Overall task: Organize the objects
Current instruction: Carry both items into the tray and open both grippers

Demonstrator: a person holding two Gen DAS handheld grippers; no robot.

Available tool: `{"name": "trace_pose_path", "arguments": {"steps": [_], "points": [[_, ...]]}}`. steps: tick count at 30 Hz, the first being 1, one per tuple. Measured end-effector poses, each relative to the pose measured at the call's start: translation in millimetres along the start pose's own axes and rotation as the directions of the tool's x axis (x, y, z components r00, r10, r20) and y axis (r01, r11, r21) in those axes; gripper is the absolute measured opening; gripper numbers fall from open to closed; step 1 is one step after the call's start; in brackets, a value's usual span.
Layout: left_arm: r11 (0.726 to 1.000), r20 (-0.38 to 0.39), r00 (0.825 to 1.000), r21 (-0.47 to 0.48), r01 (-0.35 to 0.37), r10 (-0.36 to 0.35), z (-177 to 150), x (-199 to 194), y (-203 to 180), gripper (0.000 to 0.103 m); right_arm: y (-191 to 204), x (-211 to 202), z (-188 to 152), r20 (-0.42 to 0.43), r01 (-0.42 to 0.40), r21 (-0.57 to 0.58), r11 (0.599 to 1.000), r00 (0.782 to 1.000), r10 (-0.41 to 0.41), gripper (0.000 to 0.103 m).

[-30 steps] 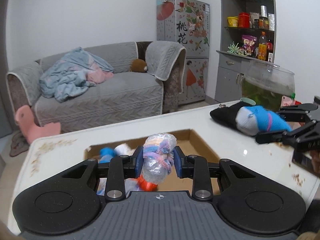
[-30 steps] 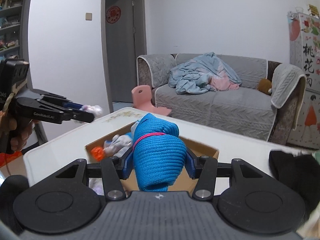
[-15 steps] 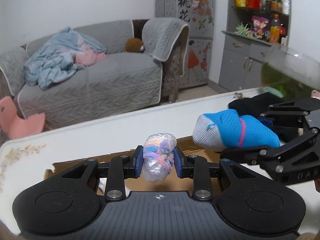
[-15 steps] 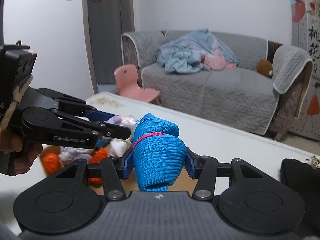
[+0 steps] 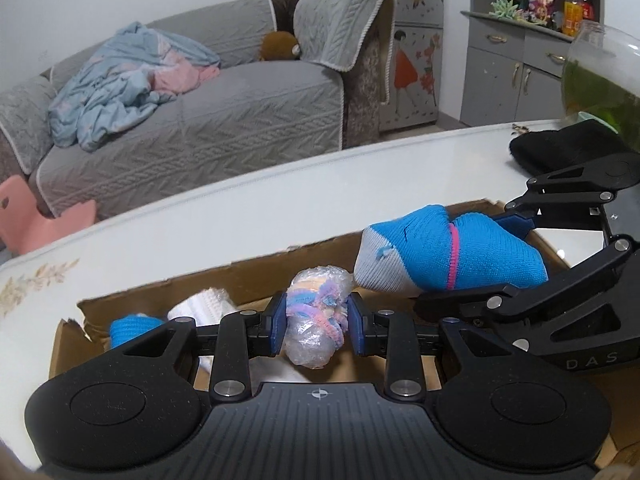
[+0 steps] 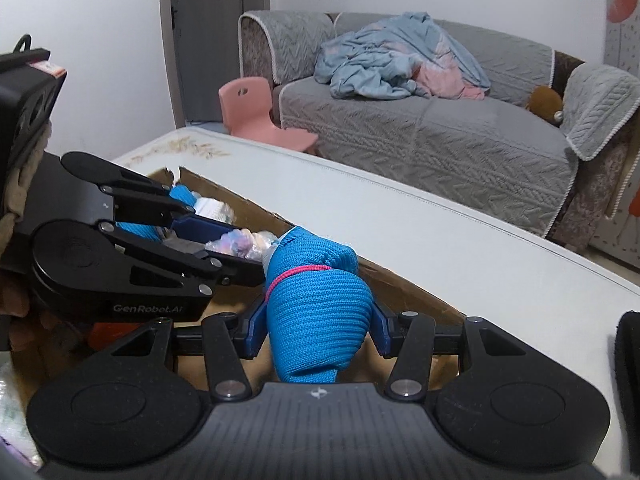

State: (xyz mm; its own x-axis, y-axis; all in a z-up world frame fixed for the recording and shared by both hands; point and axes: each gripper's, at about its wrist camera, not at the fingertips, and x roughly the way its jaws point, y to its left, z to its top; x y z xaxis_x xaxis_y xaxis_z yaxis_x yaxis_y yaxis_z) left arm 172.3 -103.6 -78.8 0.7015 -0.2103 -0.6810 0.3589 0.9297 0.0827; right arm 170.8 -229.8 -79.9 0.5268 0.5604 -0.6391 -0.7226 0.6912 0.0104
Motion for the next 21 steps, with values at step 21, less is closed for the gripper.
{"name": "trace_pose_path", "arguments": {"steps": [21], "points": [[0.997, -0.161, 0.984, 0.023, -0.071, 0.073, 12, 17, -5, 0.074, -3, 15, 9, -0.176, 0.032, -0.033, 0.999, 0.984, -0.037, 0.059]]}}
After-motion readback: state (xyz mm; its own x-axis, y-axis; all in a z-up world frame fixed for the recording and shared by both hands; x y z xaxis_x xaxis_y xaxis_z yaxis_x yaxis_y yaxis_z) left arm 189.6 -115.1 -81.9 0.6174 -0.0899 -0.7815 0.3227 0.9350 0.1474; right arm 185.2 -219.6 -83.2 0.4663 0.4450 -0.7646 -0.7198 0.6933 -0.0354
